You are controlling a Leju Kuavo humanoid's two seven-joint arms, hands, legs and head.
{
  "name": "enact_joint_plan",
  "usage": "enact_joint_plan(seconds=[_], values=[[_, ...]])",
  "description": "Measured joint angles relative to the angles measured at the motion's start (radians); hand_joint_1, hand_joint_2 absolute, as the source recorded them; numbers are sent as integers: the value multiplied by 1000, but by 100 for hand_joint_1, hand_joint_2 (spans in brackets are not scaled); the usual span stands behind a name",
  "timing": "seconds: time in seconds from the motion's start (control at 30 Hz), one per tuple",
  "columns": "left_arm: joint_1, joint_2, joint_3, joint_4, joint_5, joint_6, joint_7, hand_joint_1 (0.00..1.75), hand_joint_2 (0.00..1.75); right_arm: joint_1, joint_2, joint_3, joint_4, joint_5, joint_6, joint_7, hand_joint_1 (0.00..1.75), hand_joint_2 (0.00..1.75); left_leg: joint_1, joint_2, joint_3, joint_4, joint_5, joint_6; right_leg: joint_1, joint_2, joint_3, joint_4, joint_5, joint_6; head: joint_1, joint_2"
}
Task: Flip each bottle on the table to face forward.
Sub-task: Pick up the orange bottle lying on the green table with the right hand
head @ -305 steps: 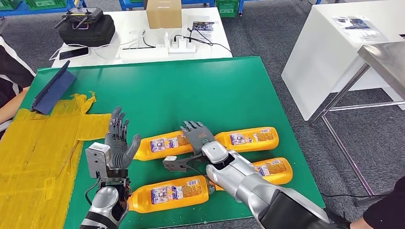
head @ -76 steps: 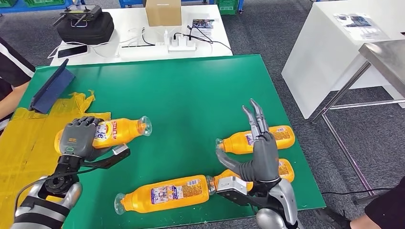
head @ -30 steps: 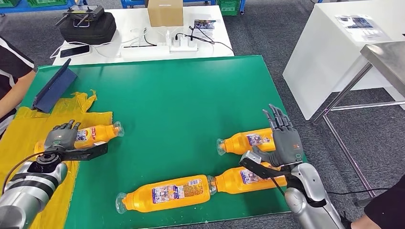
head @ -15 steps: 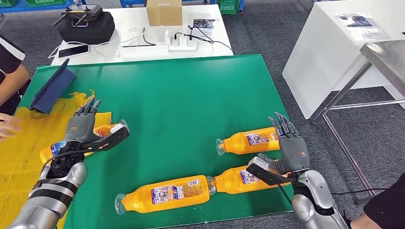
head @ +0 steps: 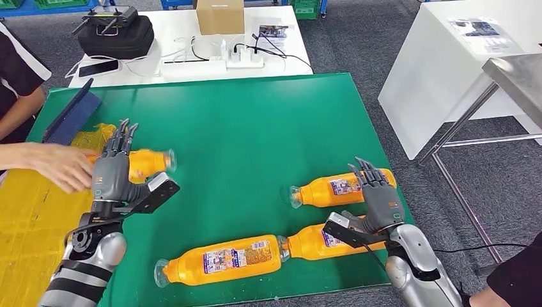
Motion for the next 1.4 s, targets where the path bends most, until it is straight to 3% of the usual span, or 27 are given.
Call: enact_joint_plan(seconds=[0.43,0.93,0.97,1.1,1.23,1.4], values=[[77,-25,-32,-139,88,-5,-65,0,175,-83,-15,20,134,-4,6,-1,0,175,0,0,0,0,0,0,0,0,0,0,0,0,0,0],[93,-33,-126,-219,253,-2,-183,0,175,-285,-54,36,521,-54,43,-75,0,175,0,0,1,0,1,1,0,0,0,0,0,1,0,0],[91,-33,-134,-224,267,-5,-192,0,175,-299,-58,37,552,-55,50,-92,5,175,-1,0,1,0,1,1,0,0,1,0,0,1,0,0],[78,-35,-170,-239,315,-21,-224,0,175,-369,-70,66,659,-29,100,-163,174,175,-1,1,1,0,1,2,0,0,1,0,2,2,0,0],[64,-39,-204,-249,333,-24,-236,0,175,-424,-71,108,716,-9,105,-179,175,175,-1,1,2,0,2,3,0,0,1,0,2,3,0,0],[61,-43,-232,-263,352,-33,-236,0,175,-442,-59,144,737,-17,37,-166,175,175,-1,0,1,0,4,4,0,0,2,0,3,4,0,0]])
